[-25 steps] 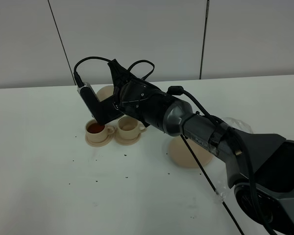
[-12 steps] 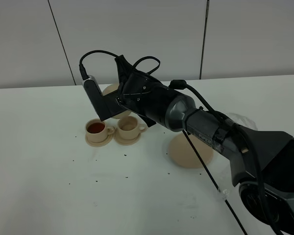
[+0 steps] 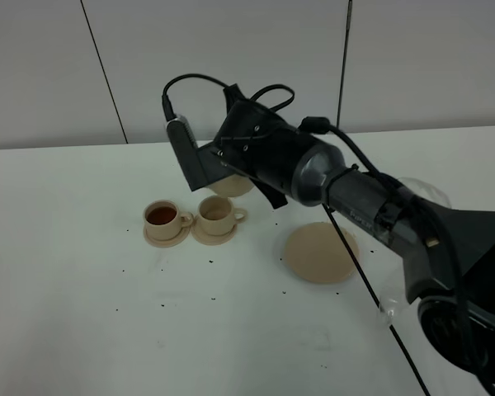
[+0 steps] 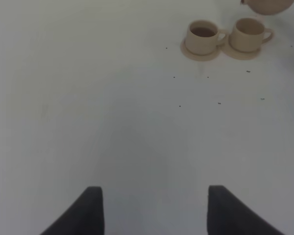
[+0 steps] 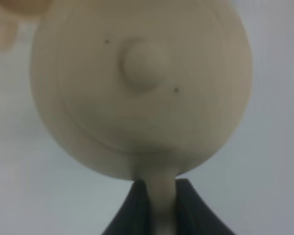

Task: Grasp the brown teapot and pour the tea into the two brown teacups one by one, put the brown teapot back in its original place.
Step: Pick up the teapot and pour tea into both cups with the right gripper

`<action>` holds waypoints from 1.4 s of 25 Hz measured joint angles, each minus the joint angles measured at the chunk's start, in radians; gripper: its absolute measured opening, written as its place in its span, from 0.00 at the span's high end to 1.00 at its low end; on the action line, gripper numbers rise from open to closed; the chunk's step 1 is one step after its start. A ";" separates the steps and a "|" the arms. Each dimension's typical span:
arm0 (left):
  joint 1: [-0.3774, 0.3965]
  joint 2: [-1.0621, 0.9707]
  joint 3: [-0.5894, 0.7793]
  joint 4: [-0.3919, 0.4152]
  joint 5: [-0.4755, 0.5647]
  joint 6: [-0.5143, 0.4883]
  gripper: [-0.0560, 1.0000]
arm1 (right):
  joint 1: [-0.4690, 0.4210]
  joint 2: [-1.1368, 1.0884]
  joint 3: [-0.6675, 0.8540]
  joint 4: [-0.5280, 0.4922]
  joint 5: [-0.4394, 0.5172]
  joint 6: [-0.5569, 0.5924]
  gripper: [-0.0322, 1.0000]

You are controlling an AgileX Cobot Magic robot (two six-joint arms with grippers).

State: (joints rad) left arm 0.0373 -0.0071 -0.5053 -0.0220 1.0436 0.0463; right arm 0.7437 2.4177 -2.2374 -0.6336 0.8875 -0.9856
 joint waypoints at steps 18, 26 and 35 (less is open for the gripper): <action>0.000 0.000 0.000 0.000 0.000 0.001 0.44 | -0.043 -0.014 -0.002 0.053 0.127 -0.095 0.88; 0.000 0.000 0.000 0.000 0.000 0.001 0.44 | -0.038 -0.002 -0.002 0.047 0.085 -0.098 0.88; 0.000 0.000 0.000 0.000 0.000 0.000 0.44 | -0.029 0.015 -0.002 -0.001 0.044 -0.098 0.88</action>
State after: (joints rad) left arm 0.0373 -0.0071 -0.5053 -0.0220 1.0436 0.0466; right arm 0.7143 2.4325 -2.2393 -0.6342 0.9319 -1.0831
